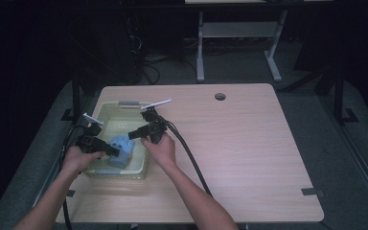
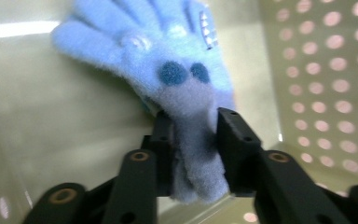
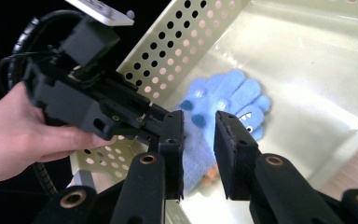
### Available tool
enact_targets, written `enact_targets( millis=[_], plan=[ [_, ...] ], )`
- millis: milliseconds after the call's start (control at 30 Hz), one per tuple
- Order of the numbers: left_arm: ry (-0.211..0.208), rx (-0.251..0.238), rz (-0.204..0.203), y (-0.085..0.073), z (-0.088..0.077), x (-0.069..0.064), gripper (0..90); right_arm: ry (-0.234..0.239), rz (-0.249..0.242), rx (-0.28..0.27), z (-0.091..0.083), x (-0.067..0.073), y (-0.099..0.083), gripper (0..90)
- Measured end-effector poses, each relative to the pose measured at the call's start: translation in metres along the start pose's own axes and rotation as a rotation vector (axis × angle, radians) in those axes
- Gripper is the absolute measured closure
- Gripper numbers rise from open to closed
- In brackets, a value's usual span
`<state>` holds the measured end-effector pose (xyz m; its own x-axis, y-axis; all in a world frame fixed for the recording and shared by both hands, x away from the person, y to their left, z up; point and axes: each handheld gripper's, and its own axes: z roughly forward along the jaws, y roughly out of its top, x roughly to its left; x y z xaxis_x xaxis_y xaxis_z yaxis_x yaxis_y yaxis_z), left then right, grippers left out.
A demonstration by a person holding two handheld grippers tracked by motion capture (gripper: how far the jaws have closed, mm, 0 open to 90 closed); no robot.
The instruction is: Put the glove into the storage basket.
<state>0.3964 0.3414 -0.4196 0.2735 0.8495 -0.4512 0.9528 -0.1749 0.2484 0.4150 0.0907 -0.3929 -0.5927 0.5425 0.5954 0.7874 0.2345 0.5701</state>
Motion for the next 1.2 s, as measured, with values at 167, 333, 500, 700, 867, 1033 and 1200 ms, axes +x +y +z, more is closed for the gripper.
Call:
enact_targets(
  millis=[167, 333, 500, 700, 867, 1033, 1200],
  plan=[
    [0.018, -0.031, -0.010, 0.003, -0.009, -0.003, 58.9, -0.001, 0.003, -0.019, -0.013, -0.002, -0.002, 72.3],
    [0.048, -0.078, 0.021, 0.008, -0.019, -0.010, 60.6, -0.007, 0.009, -0.038, -0.026, -0.004, -0.003, 71.7],
    [0.084, -0.118, 0.044, 0.011, -0.018, -0.017, 71.3, -0.007, 0.012, -0.057, -0.039, -0.007, -0.006, 71.5],
    [0.148, -0.010, 0.058, 0.017, 0.003, -0.018, 73.2, -0.001, 0.012, -0.079, -0.053, -0.011, -0.010, 71.5],
    [0.183, 0.045, 0.056, 0.021, 0.013, -0.018, 73.0, 0.001, 0.015, -0.081, -0.063, -0.014, -0.013, 71.4],
    [0.160, 0.008, 0.063, 0.023, 0.007, -0.021, 69.7, -0.001, 0.012, -0.093, -0.070, -0.019, -0.016, 70.7],
    [0.145, -0.054, 0.070, 0.023, -0.005, -0.027, 67.0, -0.005, 0.033, -0.097, -0.074, -0.026, -0.016, 69.3]
  ],
)
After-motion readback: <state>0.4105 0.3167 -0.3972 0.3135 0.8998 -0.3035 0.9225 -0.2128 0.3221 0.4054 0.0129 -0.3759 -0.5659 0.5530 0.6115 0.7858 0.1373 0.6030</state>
